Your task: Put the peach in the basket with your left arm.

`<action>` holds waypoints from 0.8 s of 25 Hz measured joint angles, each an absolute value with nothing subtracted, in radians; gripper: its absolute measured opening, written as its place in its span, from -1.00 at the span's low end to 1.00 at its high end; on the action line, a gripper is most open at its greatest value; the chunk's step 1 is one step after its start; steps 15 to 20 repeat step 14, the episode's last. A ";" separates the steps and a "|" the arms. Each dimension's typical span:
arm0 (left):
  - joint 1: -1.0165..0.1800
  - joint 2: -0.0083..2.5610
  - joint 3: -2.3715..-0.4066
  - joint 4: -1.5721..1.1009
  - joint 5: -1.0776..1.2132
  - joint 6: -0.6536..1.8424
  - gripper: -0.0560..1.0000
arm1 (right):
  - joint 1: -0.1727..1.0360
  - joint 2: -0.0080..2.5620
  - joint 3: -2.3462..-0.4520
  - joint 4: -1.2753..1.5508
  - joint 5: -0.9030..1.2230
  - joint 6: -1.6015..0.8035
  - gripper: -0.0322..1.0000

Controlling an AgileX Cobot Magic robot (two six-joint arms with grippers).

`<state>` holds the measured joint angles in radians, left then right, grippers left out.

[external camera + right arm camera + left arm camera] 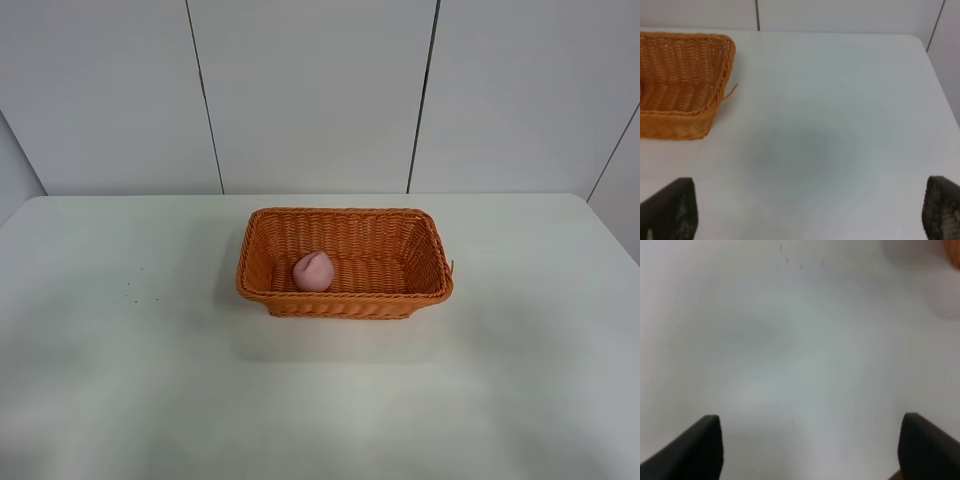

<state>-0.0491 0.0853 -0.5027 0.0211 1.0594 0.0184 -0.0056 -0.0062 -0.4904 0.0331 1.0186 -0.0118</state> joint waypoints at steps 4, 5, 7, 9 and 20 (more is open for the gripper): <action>-0.049 0.003 -0.503 0.021 1.057 0.015 0.52 | -0.006 -0.006 -0.490 0.033 1.019 -0.012 0.41; -0.049 -0.003 -0.503 0.021 1.057 0.011 0.52 | -0.006 -0.006 -0.490 0.033 1.019 -0.012 0.41; -0.049 -0.003 -0.503 0.021 1.057 0.000 0.52 | -0.006 -0.006 -0.490 0.033 1.019 -0.012 0.41; -0.049 -0.003 -0.503 0.021 1.057 0.000 0.52 | -0.006 -0.006 -0.490 0.033 1.019 -0.012 0.41; -0.049 -0.003 -0.503 0.021 1.057 0.000 0.52 | -0.006 -0.006 -0.490 0.033 1.019 -0.012 0.41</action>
